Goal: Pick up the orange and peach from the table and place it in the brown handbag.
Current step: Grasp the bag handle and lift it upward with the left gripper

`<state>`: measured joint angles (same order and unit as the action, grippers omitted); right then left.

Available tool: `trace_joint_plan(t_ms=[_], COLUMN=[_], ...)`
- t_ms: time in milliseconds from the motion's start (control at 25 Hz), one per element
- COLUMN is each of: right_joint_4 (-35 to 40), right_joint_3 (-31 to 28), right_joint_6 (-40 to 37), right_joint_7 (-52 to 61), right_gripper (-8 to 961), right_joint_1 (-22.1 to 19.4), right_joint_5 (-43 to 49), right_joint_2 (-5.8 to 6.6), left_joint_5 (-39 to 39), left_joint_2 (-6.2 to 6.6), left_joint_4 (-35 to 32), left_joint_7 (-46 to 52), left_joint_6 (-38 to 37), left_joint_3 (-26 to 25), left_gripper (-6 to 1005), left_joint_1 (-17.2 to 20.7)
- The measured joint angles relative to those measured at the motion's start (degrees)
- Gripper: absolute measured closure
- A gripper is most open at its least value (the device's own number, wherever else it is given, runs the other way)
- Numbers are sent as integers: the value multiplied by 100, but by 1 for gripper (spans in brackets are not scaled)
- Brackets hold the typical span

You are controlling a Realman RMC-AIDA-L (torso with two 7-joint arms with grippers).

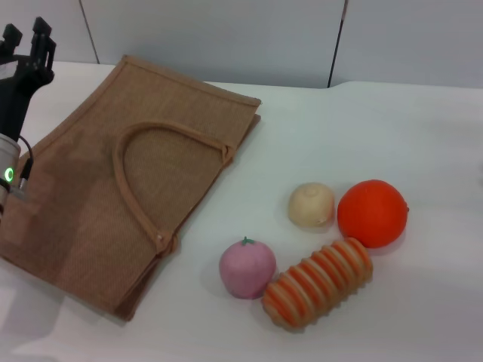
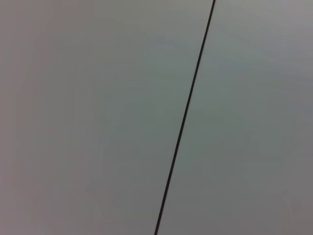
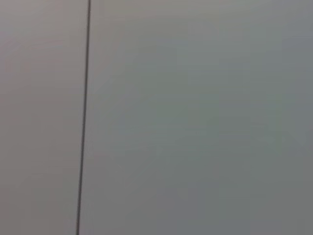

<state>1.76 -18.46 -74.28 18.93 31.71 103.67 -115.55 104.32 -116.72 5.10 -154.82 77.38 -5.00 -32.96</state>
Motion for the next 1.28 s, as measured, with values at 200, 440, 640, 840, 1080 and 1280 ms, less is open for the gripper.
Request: trace_joint_plan(t_ms=[200,440,640,840,1080,1280], right_joint_4=[9,58,67,70,80,94], right_joint_3=[0,0,0,0,0,0], right_joint_6=[62,71,72,72,73,79], right_joint_7=[3,5,6,6,6,6], right_gripper=[64,65,64,64,65,64], right_joint_1=[13,17,8,14,14,7], right_joint_5=[106,161,163,163,162,163], right_joint_2=[8,7,7,6,7,11], left_joint_5=[-218,-860,-1665,-2773,-4210,-5740], left_joint_2=[17,66,64,58,52,46], left_joint_4=[0,-168,-899,-1963,-2931,-3823], left_joint_7=[165,1020,2703,4578,6401,7880], left_joint_6=[-210,-391,-664,-817,-805,-714], left_joint_3=[124,124,123,121,122,122], left_gripper=[495,490,488,489,490,491], left_joint_1=[-46,-59,-82,-184,-429,-735])
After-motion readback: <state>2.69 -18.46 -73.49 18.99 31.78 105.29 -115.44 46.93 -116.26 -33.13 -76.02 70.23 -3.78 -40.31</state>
